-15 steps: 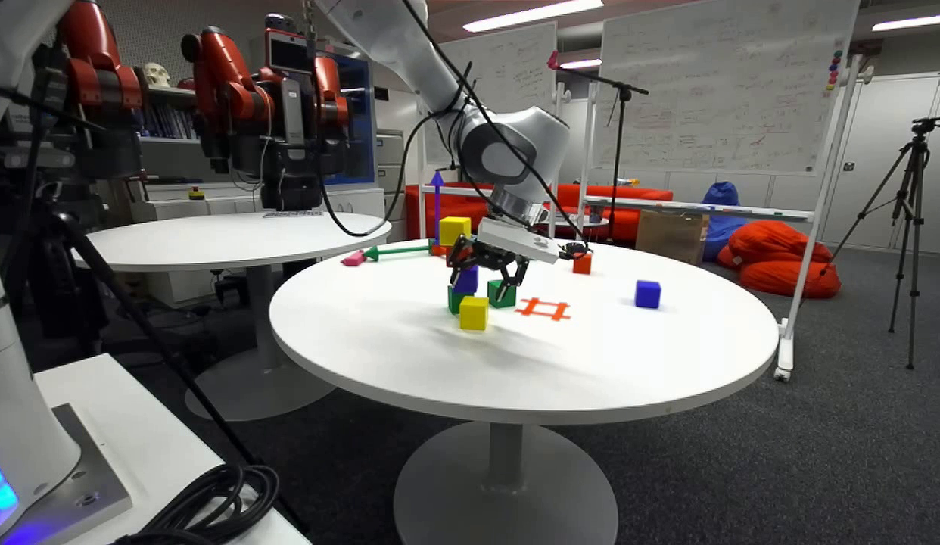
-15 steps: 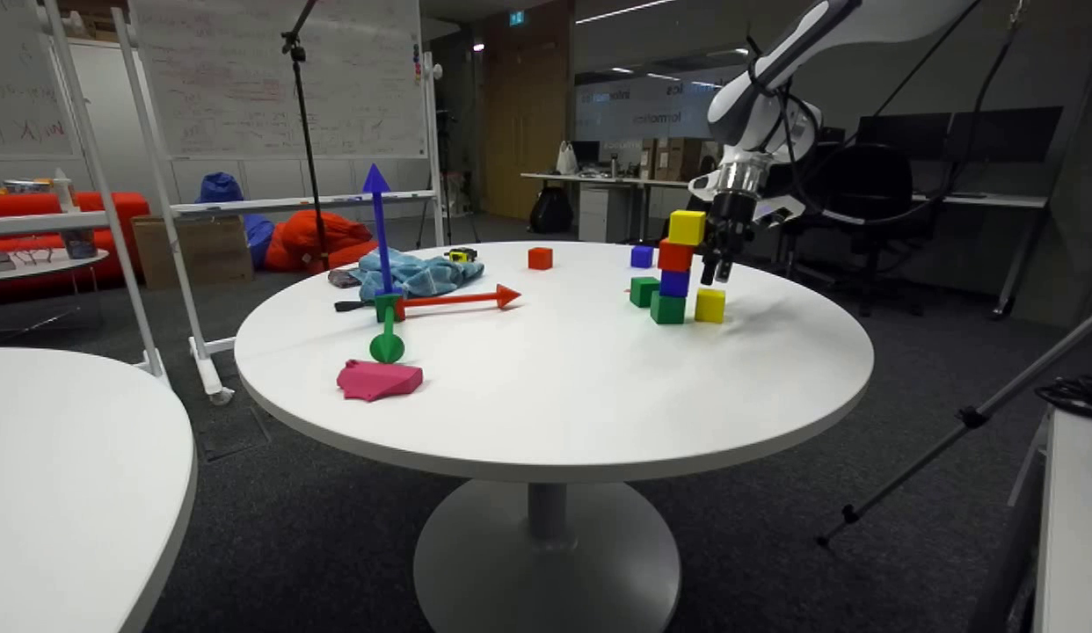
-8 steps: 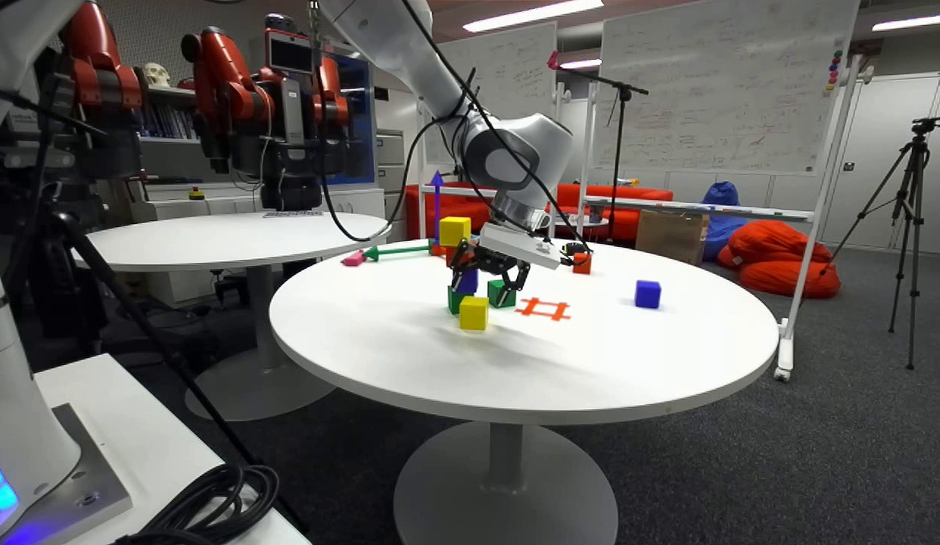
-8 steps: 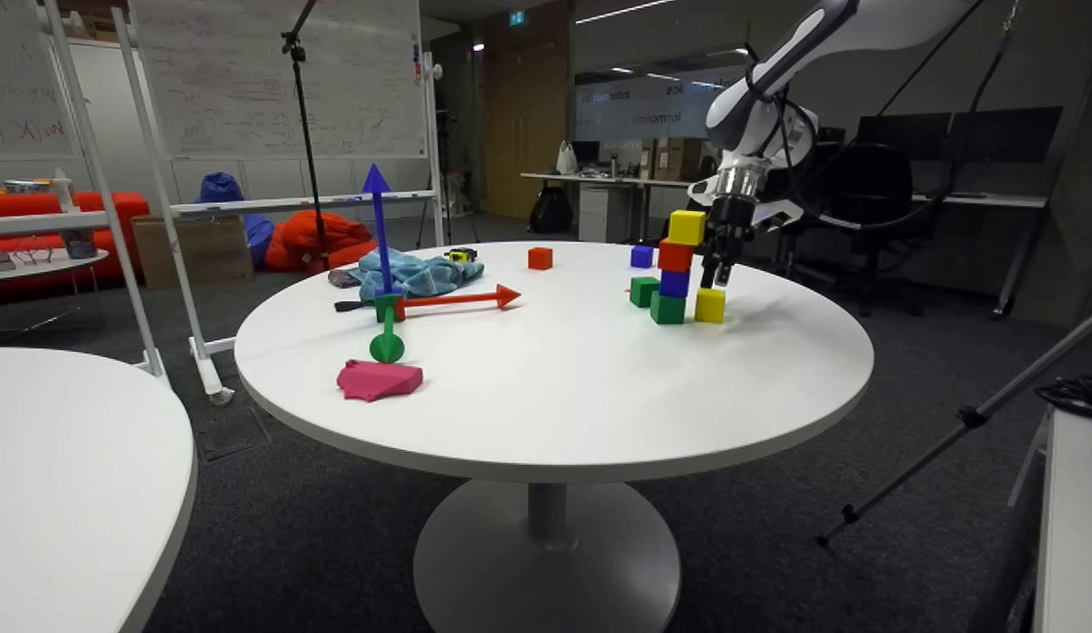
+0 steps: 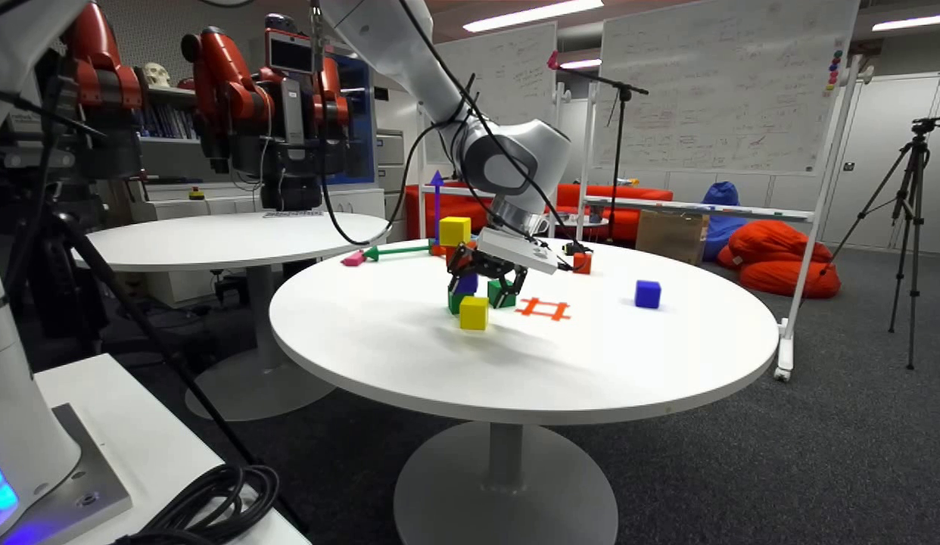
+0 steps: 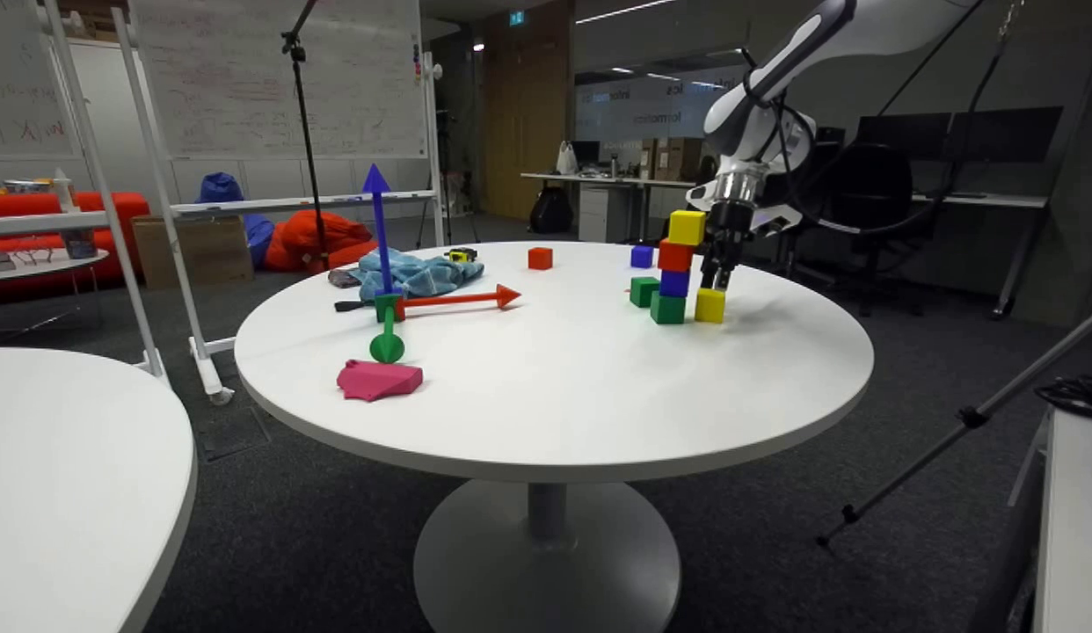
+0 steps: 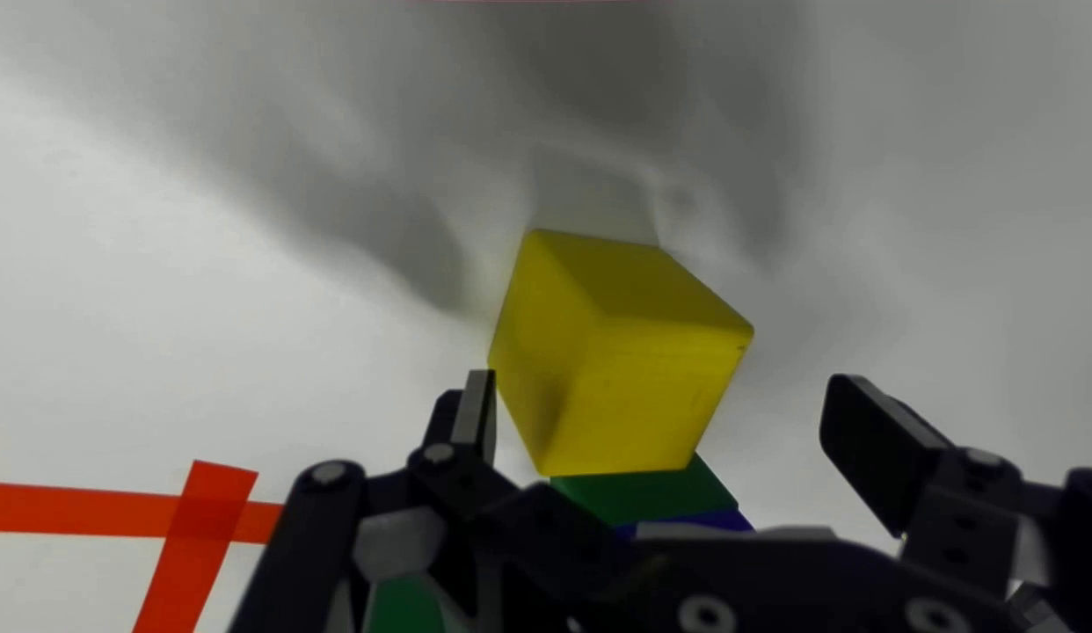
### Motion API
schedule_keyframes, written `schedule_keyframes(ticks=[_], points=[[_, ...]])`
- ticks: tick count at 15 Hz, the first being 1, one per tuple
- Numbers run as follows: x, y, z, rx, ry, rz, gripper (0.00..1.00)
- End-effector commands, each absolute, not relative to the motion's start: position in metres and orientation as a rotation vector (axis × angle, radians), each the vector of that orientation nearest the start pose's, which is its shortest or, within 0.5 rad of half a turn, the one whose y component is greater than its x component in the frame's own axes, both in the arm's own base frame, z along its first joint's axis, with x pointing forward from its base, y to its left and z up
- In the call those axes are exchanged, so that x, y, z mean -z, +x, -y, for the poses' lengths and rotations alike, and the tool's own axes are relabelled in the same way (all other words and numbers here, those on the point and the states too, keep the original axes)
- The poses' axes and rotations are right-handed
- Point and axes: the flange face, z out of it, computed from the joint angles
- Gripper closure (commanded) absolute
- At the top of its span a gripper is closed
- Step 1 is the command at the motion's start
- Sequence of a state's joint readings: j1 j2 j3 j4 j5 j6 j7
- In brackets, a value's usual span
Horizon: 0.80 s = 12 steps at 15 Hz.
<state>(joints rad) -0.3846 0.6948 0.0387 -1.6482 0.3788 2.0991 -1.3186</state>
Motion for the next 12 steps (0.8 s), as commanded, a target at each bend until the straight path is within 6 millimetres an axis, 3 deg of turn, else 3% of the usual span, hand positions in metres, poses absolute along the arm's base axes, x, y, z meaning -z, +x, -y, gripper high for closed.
schedule_keyframes(ticks=[1, 11, 12], points=[[-0.188, 0.626, 0.209, 0.102, -2.535, 1.007, 0.00], [-0.164, 0.624, 0.205, 0.055, -2.504, 1.003, 0.00], [-0.163, 0.623, 0.204, 0.055, -2.498, 1.007, 0.25]])
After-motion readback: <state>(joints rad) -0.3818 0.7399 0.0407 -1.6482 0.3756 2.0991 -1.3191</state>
